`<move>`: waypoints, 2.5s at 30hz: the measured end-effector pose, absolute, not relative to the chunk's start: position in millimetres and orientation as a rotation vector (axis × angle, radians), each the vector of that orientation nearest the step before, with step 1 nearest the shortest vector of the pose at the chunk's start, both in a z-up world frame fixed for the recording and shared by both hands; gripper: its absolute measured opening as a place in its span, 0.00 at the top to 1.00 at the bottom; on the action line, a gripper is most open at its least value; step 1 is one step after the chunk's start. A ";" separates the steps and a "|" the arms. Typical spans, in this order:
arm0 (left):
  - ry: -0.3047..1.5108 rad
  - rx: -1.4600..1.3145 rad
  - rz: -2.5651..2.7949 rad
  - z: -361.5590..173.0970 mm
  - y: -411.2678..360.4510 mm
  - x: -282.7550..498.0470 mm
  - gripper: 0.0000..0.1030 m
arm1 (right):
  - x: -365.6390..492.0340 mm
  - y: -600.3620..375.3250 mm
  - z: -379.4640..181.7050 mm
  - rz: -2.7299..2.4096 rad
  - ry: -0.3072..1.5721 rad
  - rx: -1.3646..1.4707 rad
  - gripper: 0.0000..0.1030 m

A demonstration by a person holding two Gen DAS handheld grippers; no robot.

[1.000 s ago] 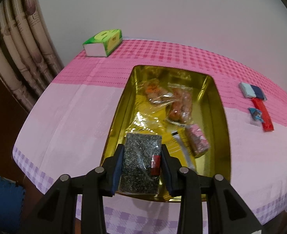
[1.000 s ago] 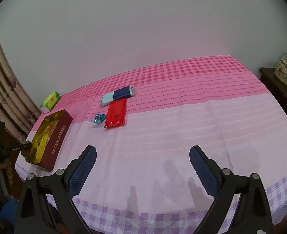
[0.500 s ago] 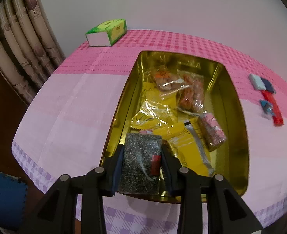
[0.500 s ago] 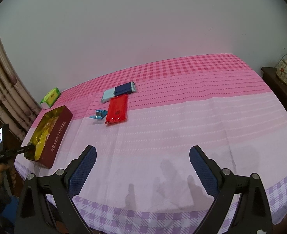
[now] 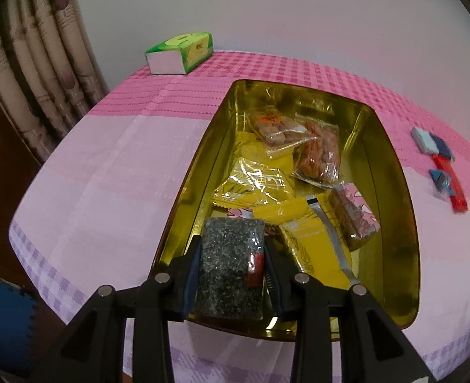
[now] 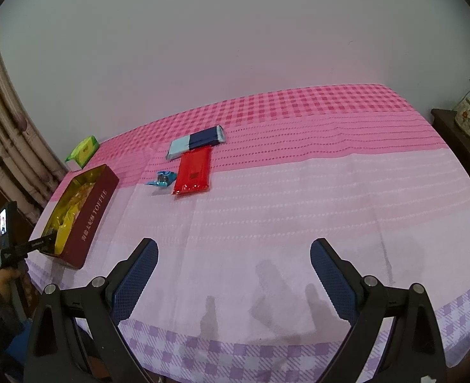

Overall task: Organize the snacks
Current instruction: 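Lower the grey packet into the tin and open the left gripper, then reach the right tool to the red snack packet and grasp it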

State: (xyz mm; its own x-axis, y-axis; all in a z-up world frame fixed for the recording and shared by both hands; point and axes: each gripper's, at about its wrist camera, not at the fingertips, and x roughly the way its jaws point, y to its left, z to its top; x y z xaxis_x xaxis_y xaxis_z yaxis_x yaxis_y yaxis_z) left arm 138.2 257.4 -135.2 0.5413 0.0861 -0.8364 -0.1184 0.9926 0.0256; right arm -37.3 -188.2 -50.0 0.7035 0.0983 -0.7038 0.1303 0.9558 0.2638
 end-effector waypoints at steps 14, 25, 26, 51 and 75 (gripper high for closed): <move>0.665 -0.022 0.037 -61.8 250.3 76.6 0.37 | -32.5 -153.2 -88.2 0.034 0.865 0.178 0.07; 0.694 -0.077 -0.143 -76.7 221.3 -12.1 0.31 | -1.2 -101.5 -113.3 0.064 0.897 0.020 0.08; 0.709 -0.066 -0.152 -79.5 216.7 -10.1 0.31 | 7.3 -99.1 -113.8 0.056 0.905 -0.003 0.08; 0.789 -0.230 -0.205 -93.6 226.3 -4.7 0.31 | 171.2 -104.8 -126.3 0.032 0.971 0.028 0.22; 0.830 -0.256 -0.206 -96.8 227.1 -2.2 0.31 | 158.3 -127.4 -127.9 -0.137 0.953 0.066 0.57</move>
